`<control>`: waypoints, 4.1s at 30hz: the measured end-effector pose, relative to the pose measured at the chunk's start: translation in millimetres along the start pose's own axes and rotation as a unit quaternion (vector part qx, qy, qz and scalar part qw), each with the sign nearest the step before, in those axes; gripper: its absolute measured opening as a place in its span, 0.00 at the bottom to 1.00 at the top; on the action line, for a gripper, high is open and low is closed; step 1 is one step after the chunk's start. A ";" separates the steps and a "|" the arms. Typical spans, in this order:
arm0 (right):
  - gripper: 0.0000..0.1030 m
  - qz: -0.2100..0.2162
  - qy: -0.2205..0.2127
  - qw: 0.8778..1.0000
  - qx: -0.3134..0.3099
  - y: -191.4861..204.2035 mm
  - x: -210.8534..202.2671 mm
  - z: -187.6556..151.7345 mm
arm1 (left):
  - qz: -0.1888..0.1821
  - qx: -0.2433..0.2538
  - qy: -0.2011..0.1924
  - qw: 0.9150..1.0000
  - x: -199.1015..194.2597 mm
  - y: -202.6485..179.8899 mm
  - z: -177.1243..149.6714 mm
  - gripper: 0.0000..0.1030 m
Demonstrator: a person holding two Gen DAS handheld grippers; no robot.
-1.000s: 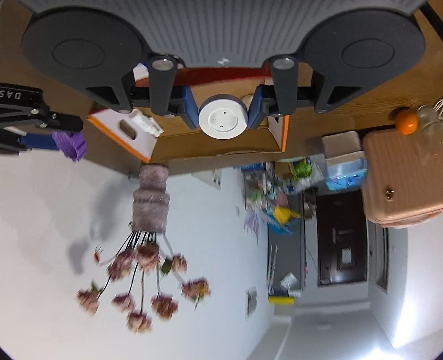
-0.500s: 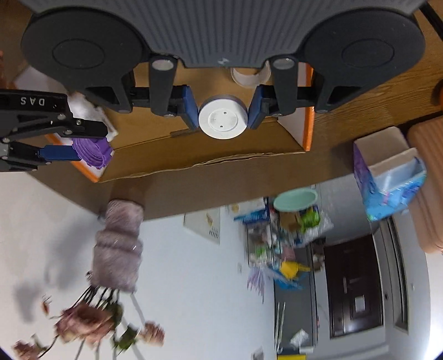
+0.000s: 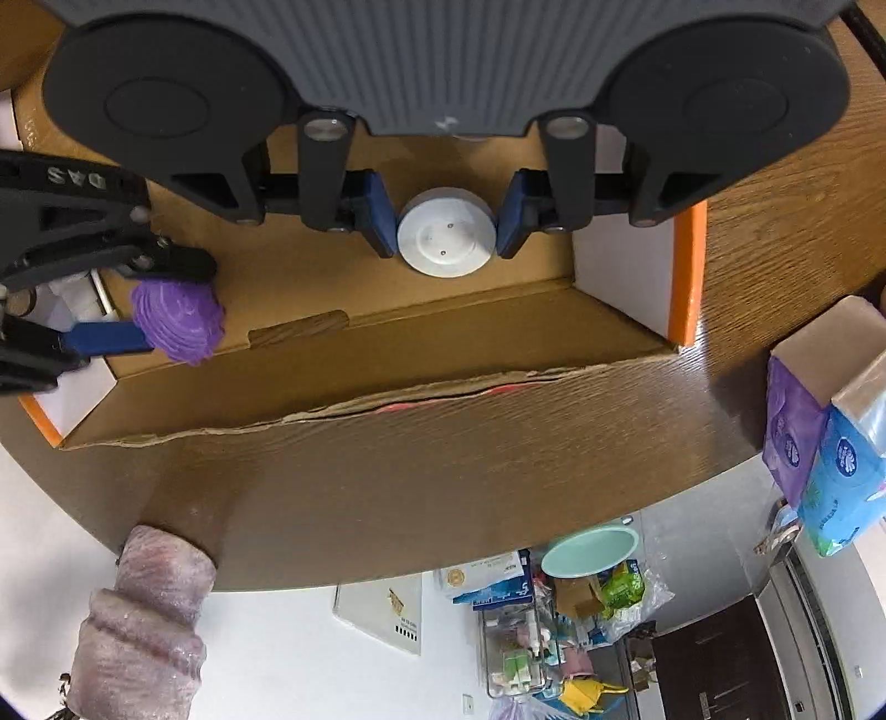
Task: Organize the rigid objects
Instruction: 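Lower the purple cap and white lid into the box and open both grippers, then withdraw both grippers from the box back over the table, then grasp the white square bottle with the left gripper while the right gripper grasps it too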
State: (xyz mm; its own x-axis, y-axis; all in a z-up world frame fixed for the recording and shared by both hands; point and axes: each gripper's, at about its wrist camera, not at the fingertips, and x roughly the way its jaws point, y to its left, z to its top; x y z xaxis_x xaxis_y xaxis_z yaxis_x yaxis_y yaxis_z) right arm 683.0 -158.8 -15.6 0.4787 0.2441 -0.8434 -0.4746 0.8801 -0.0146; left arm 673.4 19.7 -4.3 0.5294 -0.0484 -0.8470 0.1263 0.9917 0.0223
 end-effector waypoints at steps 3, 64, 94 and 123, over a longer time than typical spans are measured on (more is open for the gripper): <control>0.51 0.007 0.010 1.000 0.013 -1.9 4.8 6.1 | -0.004 0.006 0.001 1.000 -0.4 -4.2 0.1 0.50; 0.79 -0.059 -0.427 0.899 0.080 112.3 -336.6 -239.3 | 0.037 -0.013 -0.470 0.882 -357.8 -52.9 -278.9 1.00; 0.89 -0.099 -0.398 0.909 0.072 228.5 -321.9 -458.3 | 0.055 -0.034 -0.412 0.909 -341.8 -52.9 -501.1 1.00; 0.82 -0.073 -0.303 0.941 0.134 141.0 -238.2 -398.7 | -0.030 0.029 -0.294 0.955 -234.9 -103.8 -366.1 1.00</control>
State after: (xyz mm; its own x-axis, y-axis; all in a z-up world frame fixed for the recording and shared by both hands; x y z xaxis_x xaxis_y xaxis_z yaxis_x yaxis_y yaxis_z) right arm 207.5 -255.2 -30.9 0.8962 0.2282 -0.3804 -0.2064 0.9736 0.0977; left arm 228.7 -28.4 -2.1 0.8972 -0.1811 -0.4027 0.2091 0.9775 0.0263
